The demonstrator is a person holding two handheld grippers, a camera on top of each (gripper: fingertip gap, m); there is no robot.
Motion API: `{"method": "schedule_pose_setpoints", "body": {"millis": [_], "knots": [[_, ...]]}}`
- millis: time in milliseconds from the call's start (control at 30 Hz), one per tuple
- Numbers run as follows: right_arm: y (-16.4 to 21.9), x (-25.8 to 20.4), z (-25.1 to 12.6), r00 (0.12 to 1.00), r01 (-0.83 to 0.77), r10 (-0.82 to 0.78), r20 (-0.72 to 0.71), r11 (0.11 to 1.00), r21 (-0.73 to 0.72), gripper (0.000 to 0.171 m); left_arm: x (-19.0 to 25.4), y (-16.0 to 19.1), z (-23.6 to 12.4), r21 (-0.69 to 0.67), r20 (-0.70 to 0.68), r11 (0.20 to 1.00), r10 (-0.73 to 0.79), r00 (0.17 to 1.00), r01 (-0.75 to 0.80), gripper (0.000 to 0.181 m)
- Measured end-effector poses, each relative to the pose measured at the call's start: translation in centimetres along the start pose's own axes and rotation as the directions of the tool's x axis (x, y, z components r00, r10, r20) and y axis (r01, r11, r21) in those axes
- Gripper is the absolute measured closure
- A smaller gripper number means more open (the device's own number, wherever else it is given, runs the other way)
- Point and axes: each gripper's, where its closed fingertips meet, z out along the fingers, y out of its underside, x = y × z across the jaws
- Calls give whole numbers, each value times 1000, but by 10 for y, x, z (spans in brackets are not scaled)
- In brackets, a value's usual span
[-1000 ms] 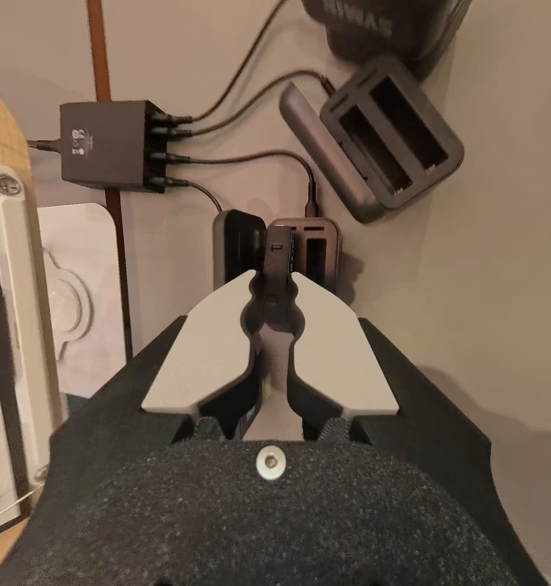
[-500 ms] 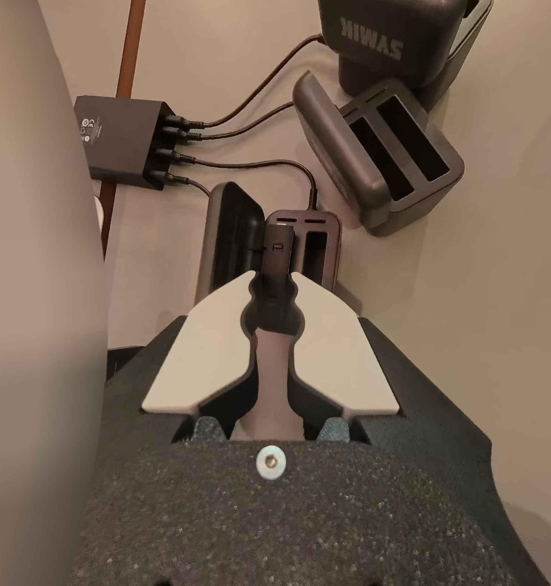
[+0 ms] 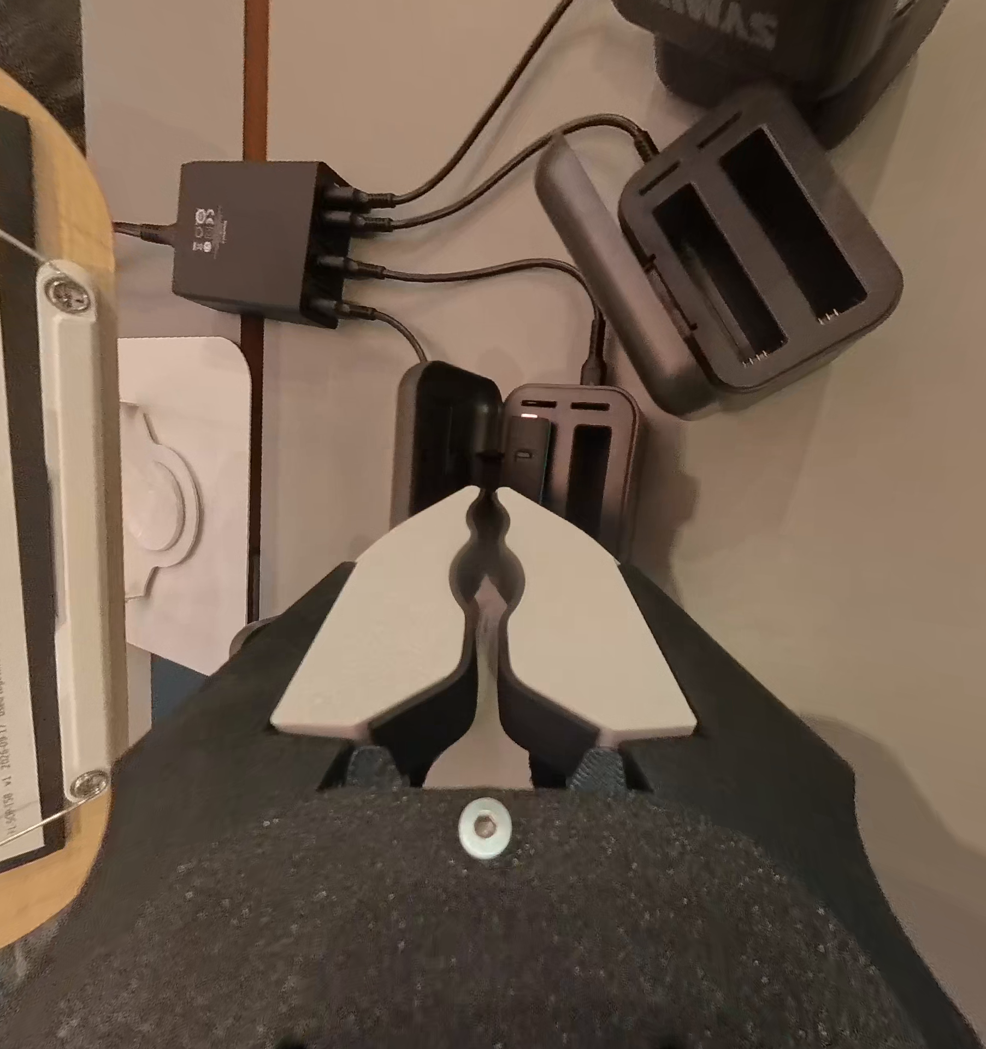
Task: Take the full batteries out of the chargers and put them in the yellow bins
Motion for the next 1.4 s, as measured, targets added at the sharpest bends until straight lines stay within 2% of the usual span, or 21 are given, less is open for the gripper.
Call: {"method": "schedule_pose_setpoints", "body": {"millis": [133, 300, 600, 700, 767, 867, 967, 1167, 1400], "knots": [[0, 0, 0, 1000, -4, 4, 5, 1000, 0, 171, 5, 2, 3, -20, 38, 998, 66, 997, -65, 181], [-1, -1, 0, 1000, -5, 5, 8, 1000, 3, 171, 6, 3, 2, -26, 80, 998, 66, 995, -64, 181], [0, 0, 1, 1000, -10, 10, 8, 1000, -4, 171, 6, 5, 3, -129, 8, 988, 83, 996, -82, 181], [-1, 1, 0, 1000, -15, 15, 2, 1000, 4, 171, 5, 3, 3, -98, 49, 990, 107, 993, -101, 181], [-2, 1, -1, 1000, -17, 17, 1, 1000, 15, 171, 4, 0, 0, -27, 124, 998, 57, 991, -54, 181], [-3, 1, -2, 1000, -19, 19, 7, 1000, 19, 171, 9, -6, -18, 130, 170, 990, -82, 982, 60, 181], [-1, -1, 0, 1000, -14, 14, 15, 1000, 4, 171, 16, 0, -45, 181, 188, 979, -133, 973, 99, 177], [-1, -2, 0, 1000, 2, -2, 12, 1000, 2, 171, 36, 26, -104, 175, 207, 974, -176, 962, 141, 165], [0, -2, 0, 1000, 2, -2, 11, 1000, 0, 171, 46, 88, -163, 58, 274, 975, -222, 936, 215, 160]]}}
